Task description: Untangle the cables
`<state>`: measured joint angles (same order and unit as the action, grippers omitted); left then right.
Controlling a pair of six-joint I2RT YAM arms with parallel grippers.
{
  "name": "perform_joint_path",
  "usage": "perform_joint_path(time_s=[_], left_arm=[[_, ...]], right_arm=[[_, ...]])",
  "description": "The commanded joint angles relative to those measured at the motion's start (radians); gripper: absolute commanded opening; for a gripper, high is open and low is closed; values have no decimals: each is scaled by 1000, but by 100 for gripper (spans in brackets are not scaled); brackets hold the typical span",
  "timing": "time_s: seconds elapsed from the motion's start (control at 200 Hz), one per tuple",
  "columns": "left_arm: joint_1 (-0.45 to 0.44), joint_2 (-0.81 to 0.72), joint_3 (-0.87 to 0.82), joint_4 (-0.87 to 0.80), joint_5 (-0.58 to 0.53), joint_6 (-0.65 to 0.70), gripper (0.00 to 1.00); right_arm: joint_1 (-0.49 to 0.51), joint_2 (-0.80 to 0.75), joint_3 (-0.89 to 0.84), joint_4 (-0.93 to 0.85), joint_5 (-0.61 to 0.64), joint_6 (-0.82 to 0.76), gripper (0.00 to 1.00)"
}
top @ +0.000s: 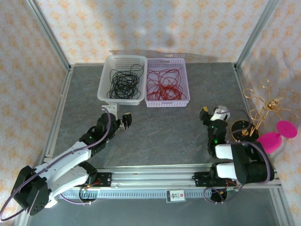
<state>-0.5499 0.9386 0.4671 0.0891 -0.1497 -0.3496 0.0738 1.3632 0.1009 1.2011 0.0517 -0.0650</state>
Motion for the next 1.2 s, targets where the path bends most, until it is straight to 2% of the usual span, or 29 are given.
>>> perform_joint_path(time_s=[0.0, 0.05, 0.12, 0.17, 0.215, 0.235, 0.255, 0.385, 0.455, 0.495, 0.561, 0.606, 0.681, 0.741, 0.831, 0.901, 0.926, 0.996, 1.101, 1.196], left_arm=[[13, 9, -15, 85, -127, 19, 81], [28, 20, -20, 106, -157, 31, 82], [62, 44, -27, 138, -206, 52, 83], [104, 66, -27, 161, -245, 65, 84], [143, 87, -28, 189, -265, 78, 87], [161, 95, -30, 209, -274, 87, 96], [175, 104, -33, 233, -286, 96, 99], [231, 182, -71, 440, -347, 163, 99], [262, 244, -69, 506, -346, 212, 99], [277, 271, -38, 481, -330, 227, 100], [284, 313, -33, 552, -300, 314, 100], [287, 341, -58, 648, -296, 366, 100], [309, 398, -135, 908, -247, 460, 100], [324, 456, -151, 1000, -259, 502, 100], [384, 500, -151, 971, -154, 446, 100], [404, 550, -222, 1173, -160, 439, 100], [413, 537, -239, 1187, -169, 415, 100], [461, 522, -295, 1236, -79, 374, 100], [471, 646, -369, 1546, -80, 383, 100], [475, 578, -331, 1363, -97, 349, 100]], right_arm=[[-29, 129, -10, 259, 4, 35, 80], [-29, 188, -2, 349, 31, 43, 81], [-31, 126, 74, 104, 83, 76, 82], [-31, 162, 92, 114, 89, 71, 90], [-26, 166, 95, 115, 95, 65, 100], [-26, 155, 103, 85, 93, 69, 100], [-26, 149, 108, 64, 94, 69, 100], [-25, 154, 103, 80, 94, 67, 100], [-25, 154, 105, 76, 94, 65, 100], [-23, 156, 105, 81, 95, 63, 100], [-22, 155, 107, 75, 97, 63, 100], [-22, 156, 107, 79, 96, 63, 100], [-22, 156, 106, 77, 97, 63, 100], [-22, 155, 108, 77, 98, 63, 100], [-22, 157, 108, 77, 97, 63, 100], [-22, 156, 107, 77, 97, 63, 100], [-22, 156, 107, 77, 96, 63, 100], [-22, 156, 107, 77, 97, 63, 100], [-22, 157, 107, 76, 98, 62, 100], [-22, 156, 106, 77, 97, 63, 100]])
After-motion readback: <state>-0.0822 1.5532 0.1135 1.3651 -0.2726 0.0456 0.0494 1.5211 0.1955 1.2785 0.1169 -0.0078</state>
